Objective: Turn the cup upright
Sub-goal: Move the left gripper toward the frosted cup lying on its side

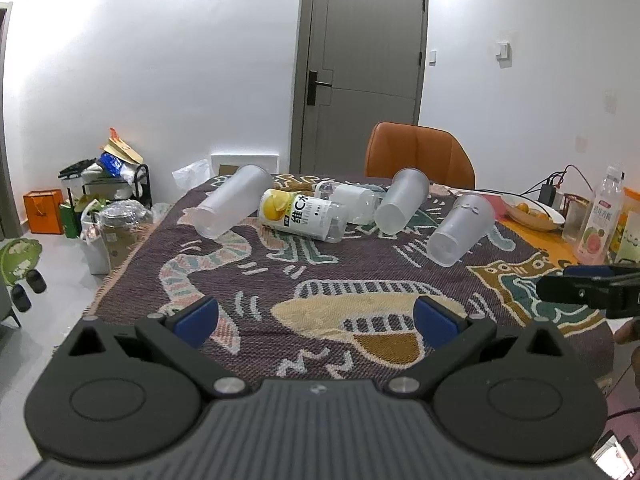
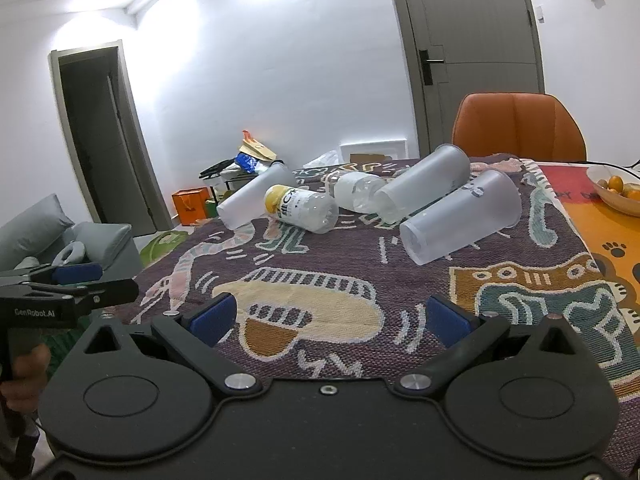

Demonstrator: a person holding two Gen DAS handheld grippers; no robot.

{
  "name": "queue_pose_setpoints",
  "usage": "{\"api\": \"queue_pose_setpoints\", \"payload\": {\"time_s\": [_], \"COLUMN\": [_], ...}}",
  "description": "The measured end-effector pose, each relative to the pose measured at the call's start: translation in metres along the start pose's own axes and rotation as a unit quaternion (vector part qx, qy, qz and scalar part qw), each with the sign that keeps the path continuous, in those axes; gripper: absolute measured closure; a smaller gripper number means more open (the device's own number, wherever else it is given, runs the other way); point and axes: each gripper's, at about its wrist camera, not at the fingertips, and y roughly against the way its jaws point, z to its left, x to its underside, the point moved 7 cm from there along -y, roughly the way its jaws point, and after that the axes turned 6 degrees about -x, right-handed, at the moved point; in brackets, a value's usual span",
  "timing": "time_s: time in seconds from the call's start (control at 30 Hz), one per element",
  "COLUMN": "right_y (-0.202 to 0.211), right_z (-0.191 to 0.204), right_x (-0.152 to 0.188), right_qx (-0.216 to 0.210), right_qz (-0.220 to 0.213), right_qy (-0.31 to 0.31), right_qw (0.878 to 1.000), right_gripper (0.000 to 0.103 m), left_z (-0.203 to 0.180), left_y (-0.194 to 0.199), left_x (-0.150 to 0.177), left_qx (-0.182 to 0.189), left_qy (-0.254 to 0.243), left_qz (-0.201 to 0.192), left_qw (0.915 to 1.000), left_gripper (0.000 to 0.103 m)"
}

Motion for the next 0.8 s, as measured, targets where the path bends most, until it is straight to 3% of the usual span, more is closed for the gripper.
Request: {"api": "queue_pose_setpoints", "payload": {"time_s": [0.43,0.8], "right_y": [-0.020,-0.024], "right_z": [-0.034,-0.073], "right_x": [0.005,0.002], "right_qx": [0.025,0.055], "right_qz": [0.010,0.008], "right_qy": [-0.020,-0.044], "right_qw": [0.999,0.997], "right_gripper": [0.000,0.000], "left_z": [-0.022,-0.062], "left_y": [-0.038,-0.085], "left_x": [-0.018,-0.029], "left_qx": [0.028,0.066], "left_qy": [0.002,-0.026], "left_qz": [-0.007,0.025], "left_qw": [0.9996,0.9971], "left_gripper": [0.000,0.000]}}
